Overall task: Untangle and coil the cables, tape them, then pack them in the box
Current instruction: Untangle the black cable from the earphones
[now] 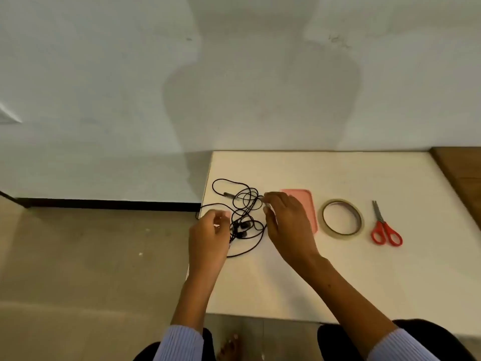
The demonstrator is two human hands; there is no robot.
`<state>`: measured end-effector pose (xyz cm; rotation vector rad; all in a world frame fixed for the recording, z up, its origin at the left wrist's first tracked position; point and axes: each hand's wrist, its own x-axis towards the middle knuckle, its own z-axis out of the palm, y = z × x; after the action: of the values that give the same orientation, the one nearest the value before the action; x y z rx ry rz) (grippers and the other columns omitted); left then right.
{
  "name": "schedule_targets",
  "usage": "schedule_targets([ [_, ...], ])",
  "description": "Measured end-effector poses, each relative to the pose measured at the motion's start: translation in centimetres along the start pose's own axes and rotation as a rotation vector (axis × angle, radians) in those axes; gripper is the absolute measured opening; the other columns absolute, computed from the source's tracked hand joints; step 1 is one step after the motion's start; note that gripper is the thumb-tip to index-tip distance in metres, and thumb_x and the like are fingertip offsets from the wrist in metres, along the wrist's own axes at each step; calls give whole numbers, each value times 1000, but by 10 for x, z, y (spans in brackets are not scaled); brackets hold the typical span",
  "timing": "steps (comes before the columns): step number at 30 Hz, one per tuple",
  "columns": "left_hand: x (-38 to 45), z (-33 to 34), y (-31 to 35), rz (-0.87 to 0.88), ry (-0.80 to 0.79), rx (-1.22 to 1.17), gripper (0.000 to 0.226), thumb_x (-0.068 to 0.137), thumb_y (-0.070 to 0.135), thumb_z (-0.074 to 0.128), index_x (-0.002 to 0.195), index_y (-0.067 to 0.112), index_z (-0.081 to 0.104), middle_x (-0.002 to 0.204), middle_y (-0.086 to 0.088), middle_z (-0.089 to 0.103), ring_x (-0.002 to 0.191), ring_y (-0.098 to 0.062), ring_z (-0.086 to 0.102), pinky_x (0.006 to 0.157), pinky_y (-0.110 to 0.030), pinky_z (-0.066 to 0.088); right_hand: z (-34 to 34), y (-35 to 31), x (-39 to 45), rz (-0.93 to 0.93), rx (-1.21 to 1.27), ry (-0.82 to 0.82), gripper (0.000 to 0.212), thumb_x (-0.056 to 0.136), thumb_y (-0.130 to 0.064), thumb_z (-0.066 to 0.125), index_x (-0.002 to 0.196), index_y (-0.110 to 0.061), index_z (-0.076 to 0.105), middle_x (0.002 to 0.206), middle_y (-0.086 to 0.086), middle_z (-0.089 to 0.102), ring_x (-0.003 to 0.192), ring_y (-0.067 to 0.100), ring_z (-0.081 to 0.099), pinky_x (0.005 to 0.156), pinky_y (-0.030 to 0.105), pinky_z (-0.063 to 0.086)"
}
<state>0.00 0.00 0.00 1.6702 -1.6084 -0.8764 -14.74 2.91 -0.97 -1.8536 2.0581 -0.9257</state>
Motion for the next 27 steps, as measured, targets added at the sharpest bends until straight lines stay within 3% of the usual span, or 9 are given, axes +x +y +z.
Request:
schedule_targets([
  [4,2,-1,-4,-29,-32,17,20,94,25,53,98,10,67,92,0,66,77,-8,57,58,-4,36,-13,3,1,-8,25,28,21,91,-7,55,109,-12,64,114,1,65,103,18,59,83,19,41],
  [7,6,-5,-3,-62,-32,13,20,95,24,52,97,9,66,90,-1,64,67,-3,55,50,-6,39,-18,7,1,18,68,19,20,91,-7,57,107,-13,66,110,1,67,97,14,61,78,16,39],
  [9,9,-11,-8,-75,-9,58,20,95,24,53,95,9,66,89,-1,65,71,-9,56,51,-7,36,-18,8,0,22,73,-6,19,90,-7,58,106,-14,67,107,0,68,91,12,61,75,14,38],
  [14,8,-18,-17,-129,-48,122,17,92,23,57,89,10,67,81,2,63,72,-6,54,56,-9,34,-13,10,-5,32,111,-103,17,90,-9,59,102,-15,69,102,-3,69,86,8,59,79,24,51],
  [20,7,-13,-18,-108,-139,166,6,85,20,67,85,14,66,79,3,62,66,-8,54,53,-13,37,-5,10,-7,-30,95,-143,16,88,-7,61,95,-17,70,94,-8,70,81,6,61,78,29,54],
  [24,4,-7,-15,-51,-348,255,33,78,21,74,108,13,61,96,-1,64,75,-12,56,65,-18,41,-1,7,-9,-46,98,-178,15,89,-11,60,96,-20,70,93,-10,71,82,9,64,75,31,55],
  [27,3,-8,-16,-5,-358,406,50,73,22,78,115,21,51,95,8,62,83,-10,55,69,-21,40,0,3,-11,-36,109,-190,15,90,-14,60,97,-21,71,92,-11,72,80,5,64,74,28,55],
])
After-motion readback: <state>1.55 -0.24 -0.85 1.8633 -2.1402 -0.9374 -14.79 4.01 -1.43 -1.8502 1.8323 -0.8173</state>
